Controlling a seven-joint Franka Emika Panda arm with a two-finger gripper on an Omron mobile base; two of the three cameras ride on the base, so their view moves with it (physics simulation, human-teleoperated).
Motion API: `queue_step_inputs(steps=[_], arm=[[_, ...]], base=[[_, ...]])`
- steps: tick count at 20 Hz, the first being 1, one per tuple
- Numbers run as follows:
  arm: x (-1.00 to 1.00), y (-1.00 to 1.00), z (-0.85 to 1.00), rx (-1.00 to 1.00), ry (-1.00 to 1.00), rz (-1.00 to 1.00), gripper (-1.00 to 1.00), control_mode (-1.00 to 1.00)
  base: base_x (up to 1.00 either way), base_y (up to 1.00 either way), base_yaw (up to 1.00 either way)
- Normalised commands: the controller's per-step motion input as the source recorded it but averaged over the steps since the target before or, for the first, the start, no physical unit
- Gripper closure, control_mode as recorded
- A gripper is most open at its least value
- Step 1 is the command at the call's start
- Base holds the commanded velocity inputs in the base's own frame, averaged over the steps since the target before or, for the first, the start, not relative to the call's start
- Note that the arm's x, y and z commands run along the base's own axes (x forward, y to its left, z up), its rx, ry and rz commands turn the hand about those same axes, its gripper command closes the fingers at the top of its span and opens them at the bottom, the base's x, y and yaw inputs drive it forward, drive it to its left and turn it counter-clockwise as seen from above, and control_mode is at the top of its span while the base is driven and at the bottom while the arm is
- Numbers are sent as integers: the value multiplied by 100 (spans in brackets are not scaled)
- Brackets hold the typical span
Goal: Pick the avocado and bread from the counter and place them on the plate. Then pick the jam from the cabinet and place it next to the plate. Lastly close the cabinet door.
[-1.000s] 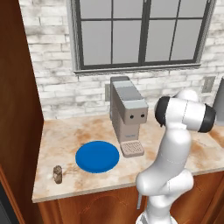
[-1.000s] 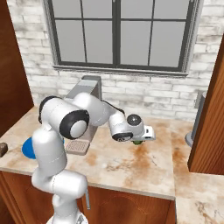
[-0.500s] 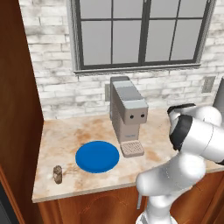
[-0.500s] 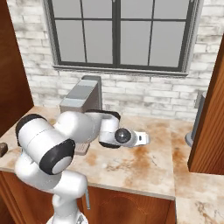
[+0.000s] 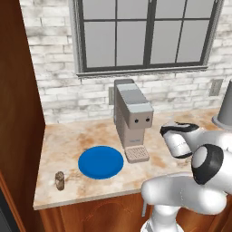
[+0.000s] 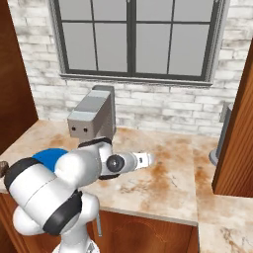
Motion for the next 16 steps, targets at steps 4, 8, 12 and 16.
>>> queue_step_inputs(steps=[4,8,12,16], arm=[[0,-1,98,10,19,10,100,-100],[5,-10,99,23,28,12,100,-100],[7,-14,87,37,34,15,100,-100],[0,-17,96,45,34,16,100,-100]], base=[[0,0,0],[0,0,0],[0,0,0],[0,0,0]])
